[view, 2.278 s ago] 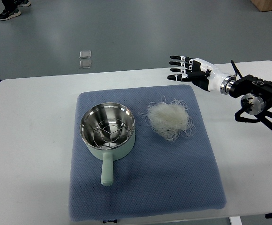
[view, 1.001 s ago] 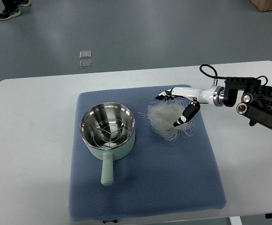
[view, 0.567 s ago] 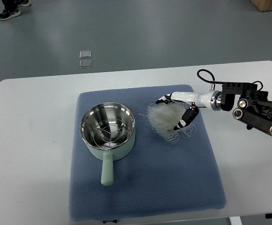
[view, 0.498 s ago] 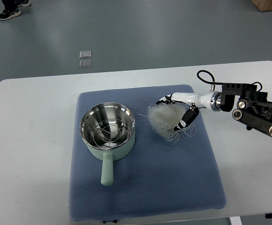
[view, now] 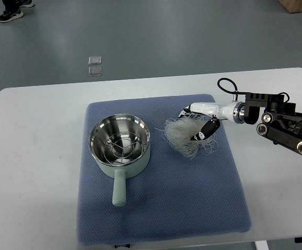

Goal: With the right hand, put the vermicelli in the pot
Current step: 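Lift the vermicelli up off the mat with the right hand, then carry the vermicelli over the steel pot and lower it inside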

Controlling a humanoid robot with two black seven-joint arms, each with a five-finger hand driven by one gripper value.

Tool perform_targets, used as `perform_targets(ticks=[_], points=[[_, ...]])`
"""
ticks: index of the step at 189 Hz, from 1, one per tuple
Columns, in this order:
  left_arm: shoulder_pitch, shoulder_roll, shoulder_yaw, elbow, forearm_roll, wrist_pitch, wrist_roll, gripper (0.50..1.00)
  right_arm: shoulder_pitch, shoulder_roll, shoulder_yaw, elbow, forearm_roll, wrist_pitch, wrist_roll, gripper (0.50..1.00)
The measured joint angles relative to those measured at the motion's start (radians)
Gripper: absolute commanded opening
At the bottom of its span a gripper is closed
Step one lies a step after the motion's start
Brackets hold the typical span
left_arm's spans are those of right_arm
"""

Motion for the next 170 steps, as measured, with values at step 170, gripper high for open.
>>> perform_targets(ticks=[170], points=[[0.000, 0.000, 0.000, 0.000, 0.000, 0.000, 0.000, 1.000, 0.303, -0.013, 0.020, 0.009, 0.146, 0.009, 0.038, 0.500]])
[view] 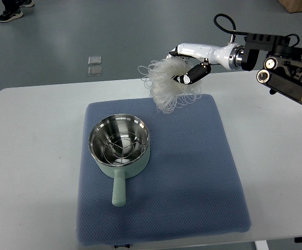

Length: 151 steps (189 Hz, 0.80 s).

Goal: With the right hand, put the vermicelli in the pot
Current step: 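Carry the vermicelli over the steel pot and lower it inside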

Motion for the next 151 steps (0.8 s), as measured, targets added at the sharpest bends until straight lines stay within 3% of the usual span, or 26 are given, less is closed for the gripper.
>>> perform_targets(ticks=[54, 101, 118, 124, 129, 133, 151], points=[[0.000, 0.000, 0.000, 0.000, 0.000, 0.000, 0.000, 1.000, 0.082, 0.093, -0.002, 0.006, 0.079, 0.013, 0.001, 0.500], [0.000, 0.000, 0.000, 0.000, 0.000, 0.000, 0.000, 1.000, 0.000, 0.210, -0.006, 0.006, 0.083, 0.007, 0.002, 0.500], [0.000, 0.000, 0.000, 0.000, 0.000, 0.000, 0.000, 1.000, -0.033, 0.232, -0.011, 0.006, 0.083, 0.010, 0.001, 0.588], [0.000, 0.000, 0.000, 0.000, 0.000, 0.000, 0.000, 1.000, -0.039, 0.236, -0.012, 0.006, 0.083, 0.011, 0.001, 0.666], [0.000, 0.000, 0.000, 0.000, 0.000, 0.000, 0.000, 1.000, -0.044, 0.238, -0.012, 0.006, 0.083, 0.011, 0.001, 0.760], [0.000, 0.000, 0.000, 0.000, 0.000, 0.000, 0.000, 1.000, -0.047, 0.239, -0.013, 0.006, 0.083, 0.011, 0.001, 0.801], [0.000, 0.000, 0.000, 0.000, 0.000, 0.000, 0.000, 1.000, -0.053, 0.240, -0.013, 0.006, 0.084, 0.011, 0.000, 0.883]])
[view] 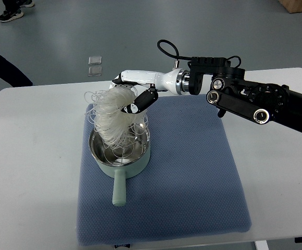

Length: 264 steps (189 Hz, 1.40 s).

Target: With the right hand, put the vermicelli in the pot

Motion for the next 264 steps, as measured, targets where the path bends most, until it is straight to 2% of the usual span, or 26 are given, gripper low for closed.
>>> perform_targets(ticks=[4, 21, 67, 100, 127, 151, 218, 264], points=[[0.000, 0.000, 0.000, 0.000, 0.000, 0.000, 0.000, 1.000, -0.001, 0.000, 0.000, 0.000, 0.000, 0.000, 0.000, 0.899], [0.000, 0.000, 0.000, 0.000, 0.000, 0.000, 0.000, 1.000, -0.003, 0.000, 0.002, 0.000, 0.002, 0.001, -0.002, 0.915], [0.000, 0.000, 0.000, 0.000, 0.000, 0.000, 0.000, 1.000, 0.006, -0.020, 0.013, -0.002, 0.057, 0.011, -0.006, 0.917], [0.000, 0.000, 0.000, 0.000, 0.000, 0.000, 0.000, 1.000, 0.008, -0.080, 0.025, -0.002, 0.206, 0.074, -0.013, 0.917], [0.000, 0.000, 0.000, 0.000, 0.000, 0.000, 0.000, 1.000, -0.016, -0.119, 0.095, -0.002, 0.349, 0.130, -0.059, 0.917], [0.000, 0.000, 0.000, 0.000, 0.000, 0.000, 0.000, 1.000, -0.080, -0.142, 0.142, -0.010, 0.483, 0.144, -0.110, 0.917], [0.000, 0.000, 0.000, 0.000, 0.000, 0.000, 0.000, 1.000, -0.277, -0.155, 0.264, -0.069, 0.831, 0.117, -0.160, 0.917], [0.000, 0.000, 0.000, 0.000, 0.000, 0.000, 0.000, 1.000, -0.353, -0.134, 0.281, -0.099, 1.091, 0.006, -0.170, 0.917]])
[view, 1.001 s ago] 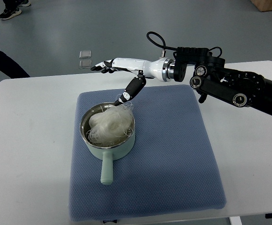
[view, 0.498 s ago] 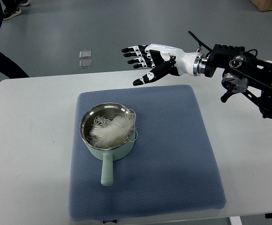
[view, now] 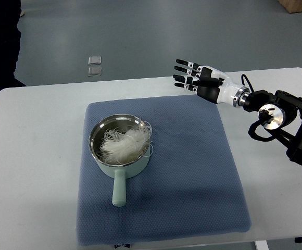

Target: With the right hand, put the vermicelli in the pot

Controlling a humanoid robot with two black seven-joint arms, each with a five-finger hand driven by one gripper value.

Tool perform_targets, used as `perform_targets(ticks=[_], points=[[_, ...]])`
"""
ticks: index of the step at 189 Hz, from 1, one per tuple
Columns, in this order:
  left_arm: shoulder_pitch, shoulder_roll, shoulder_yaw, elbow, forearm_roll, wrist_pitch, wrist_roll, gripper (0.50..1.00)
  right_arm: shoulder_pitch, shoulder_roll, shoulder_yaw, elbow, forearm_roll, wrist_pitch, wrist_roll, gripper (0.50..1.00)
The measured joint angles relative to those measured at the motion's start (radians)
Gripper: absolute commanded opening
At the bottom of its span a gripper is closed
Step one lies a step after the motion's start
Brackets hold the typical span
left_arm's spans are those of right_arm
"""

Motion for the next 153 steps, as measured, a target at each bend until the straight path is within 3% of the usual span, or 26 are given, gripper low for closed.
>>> perform_targets(ticks=[36, 153], points=[[0.000, 0.000, 0.000, 0.000, 0.000, 0.000, 0.000, 1.000, -0.023, 0.009, 0.003, -0.001, 0.087, -0.060, 0.012, 0.919], [0.000, 0.000, 0.000, 0.000, 0.000, 0.000, 0.000, 1.000, -0.040, 0.015, 0.002, -0.027, 0.094, -0.056, 0.013, 0.926]])
